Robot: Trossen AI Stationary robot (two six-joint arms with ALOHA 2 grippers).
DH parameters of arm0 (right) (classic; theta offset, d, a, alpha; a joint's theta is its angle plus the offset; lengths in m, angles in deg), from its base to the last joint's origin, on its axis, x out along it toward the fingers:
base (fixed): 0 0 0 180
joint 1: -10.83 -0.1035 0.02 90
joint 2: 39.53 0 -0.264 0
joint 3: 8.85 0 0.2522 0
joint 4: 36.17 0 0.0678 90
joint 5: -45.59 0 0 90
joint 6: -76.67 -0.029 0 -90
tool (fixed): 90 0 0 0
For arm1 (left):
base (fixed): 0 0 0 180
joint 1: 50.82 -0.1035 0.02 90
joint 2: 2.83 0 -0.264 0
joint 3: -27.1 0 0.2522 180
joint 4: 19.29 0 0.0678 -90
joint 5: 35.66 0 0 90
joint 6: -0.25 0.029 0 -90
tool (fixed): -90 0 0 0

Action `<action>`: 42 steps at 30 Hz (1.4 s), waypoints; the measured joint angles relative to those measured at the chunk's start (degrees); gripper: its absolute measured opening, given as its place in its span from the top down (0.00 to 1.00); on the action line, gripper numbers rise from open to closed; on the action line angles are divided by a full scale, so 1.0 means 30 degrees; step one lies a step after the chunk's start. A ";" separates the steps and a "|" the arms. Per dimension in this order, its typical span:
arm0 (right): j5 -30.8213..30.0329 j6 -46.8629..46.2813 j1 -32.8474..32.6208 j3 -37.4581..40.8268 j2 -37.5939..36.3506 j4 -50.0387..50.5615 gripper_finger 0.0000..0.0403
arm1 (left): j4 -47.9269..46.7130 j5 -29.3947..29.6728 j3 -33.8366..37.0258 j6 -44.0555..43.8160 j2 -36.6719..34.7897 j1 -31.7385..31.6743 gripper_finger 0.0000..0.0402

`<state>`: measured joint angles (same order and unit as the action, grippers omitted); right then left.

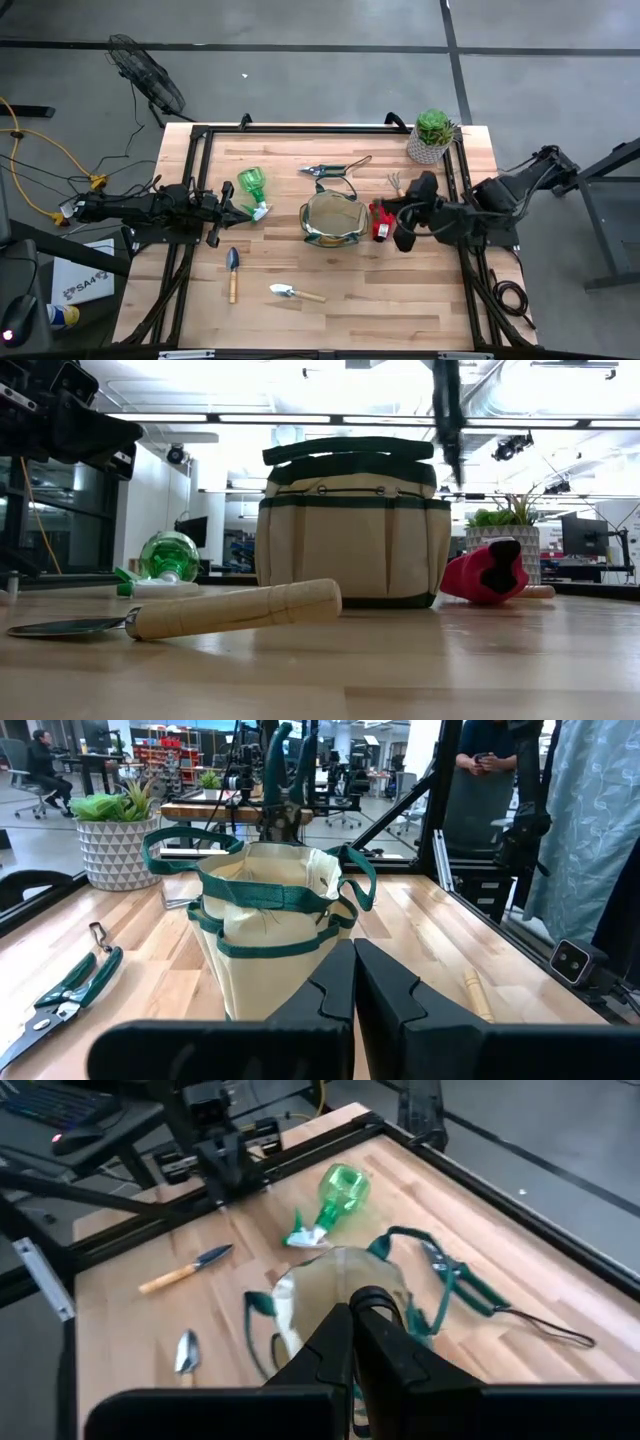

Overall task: Pick & Place Garden tools in Gardening bag
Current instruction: Put the bottom green shear scissors into the gardening bag

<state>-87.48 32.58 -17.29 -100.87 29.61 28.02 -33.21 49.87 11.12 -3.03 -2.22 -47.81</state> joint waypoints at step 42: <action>0.0488 0.1289 0.1268 0.0000 0.1579 -0.2152 0.99 | 0.0000 0.0000 0.0000 -0.0003 0.0003 -0.0003 1.00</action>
<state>-86.01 36.45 -13.49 -100.87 34.35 21.57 -33.21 49.87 11.12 -3.04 -2.21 -47.82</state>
